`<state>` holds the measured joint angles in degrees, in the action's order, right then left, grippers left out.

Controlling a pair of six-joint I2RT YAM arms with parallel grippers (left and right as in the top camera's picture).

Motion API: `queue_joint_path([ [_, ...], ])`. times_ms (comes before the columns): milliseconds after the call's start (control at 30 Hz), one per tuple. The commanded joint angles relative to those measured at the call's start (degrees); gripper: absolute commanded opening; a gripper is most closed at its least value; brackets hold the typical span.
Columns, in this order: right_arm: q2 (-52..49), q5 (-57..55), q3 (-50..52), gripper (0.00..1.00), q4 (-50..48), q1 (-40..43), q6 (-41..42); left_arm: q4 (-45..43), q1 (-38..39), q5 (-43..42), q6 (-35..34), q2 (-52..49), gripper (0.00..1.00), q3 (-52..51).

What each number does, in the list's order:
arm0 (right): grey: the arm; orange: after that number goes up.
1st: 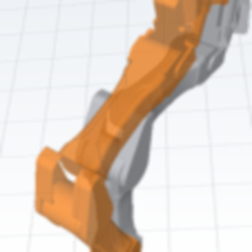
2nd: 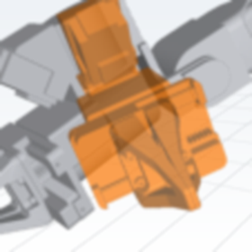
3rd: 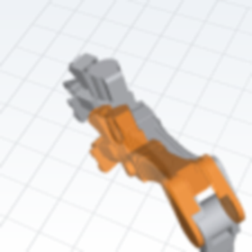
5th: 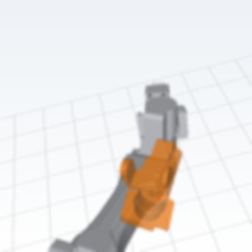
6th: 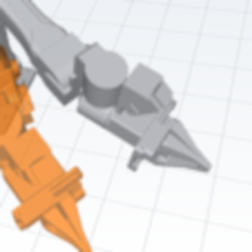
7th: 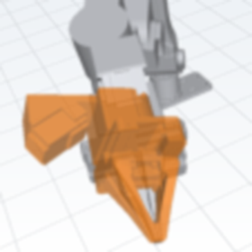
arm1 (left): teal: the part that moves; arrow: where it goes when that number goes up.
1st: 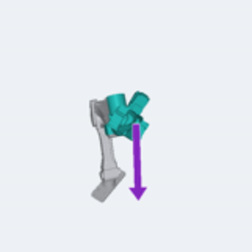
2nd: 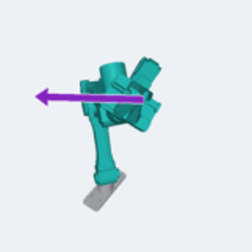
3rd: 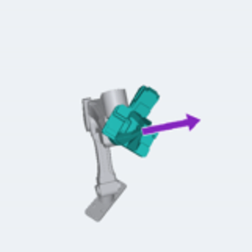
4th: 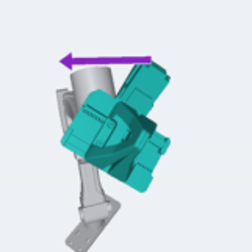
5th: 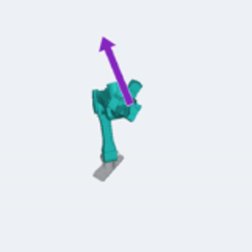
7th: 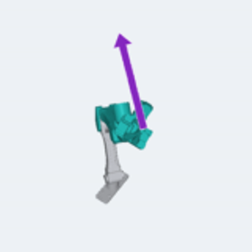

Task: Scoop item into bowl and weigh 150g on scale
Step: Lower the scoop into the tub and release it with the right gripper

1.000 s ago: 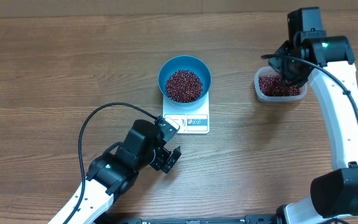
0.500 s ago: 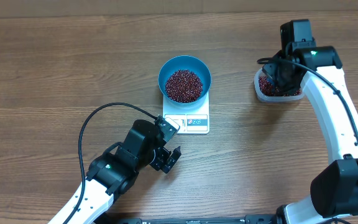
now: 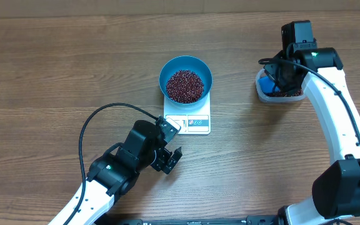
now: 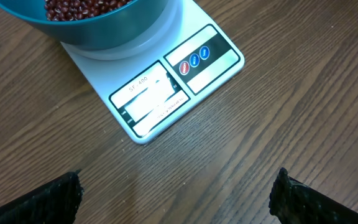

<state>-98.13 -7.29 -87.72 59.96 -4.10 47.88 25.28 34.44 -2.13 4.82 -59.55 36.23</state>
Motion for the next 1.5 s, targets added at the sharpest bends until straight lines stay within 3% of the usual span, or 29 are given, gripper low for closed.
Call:
queue_joint_path([
  [0,0.0,-0.1,0.3,0.29,-0.4,0.2,0.2,0.0,-0.4,0.2,1.0,-0.3,0.99,-0.4],
  [200,0.0,-0.2,0.3,0.42,-0.8,0.2,0.1,0.0,-0.4,0.2,1.0,-0.3,1.0,-0.4],
  [500,0.0,-0.8,0.3,0.44,-0.7,0.2,-1.5,0.0,-0.4,0.2,1.0,-0.3,1.0,-0.4],
  [767,0.0,-0.8,0.3,0.66,0.0,0.2,-3.0,0.0,-0.4,0.2,1.0,-0.3,1.0,-0.4],
  [933,0.0,-0.8,0.3,0.74,0.7,0.2,-3.0,0.0,-0.4,0.2,1.0,-0.3,0.99,-0.4],
  [1033,0.0,-0.2,0.3,0.84,1.3,0.2,-5.1,0.0,-0.4,0.2,1.0,-0.3,1.0,-0.4],
  [1100,0.0,2.3,0.3,1.0,2.4,0.2,-9.5,0.0,-0.4,0.2,1.0,-0.3,0.99,-0.4],
  [1467,0.1,4.8,-5.4,1.0,18.7,0.6,-18.1,0.0,-0.4,0.2,1.0,-0.3,1.0,-0.4],
])
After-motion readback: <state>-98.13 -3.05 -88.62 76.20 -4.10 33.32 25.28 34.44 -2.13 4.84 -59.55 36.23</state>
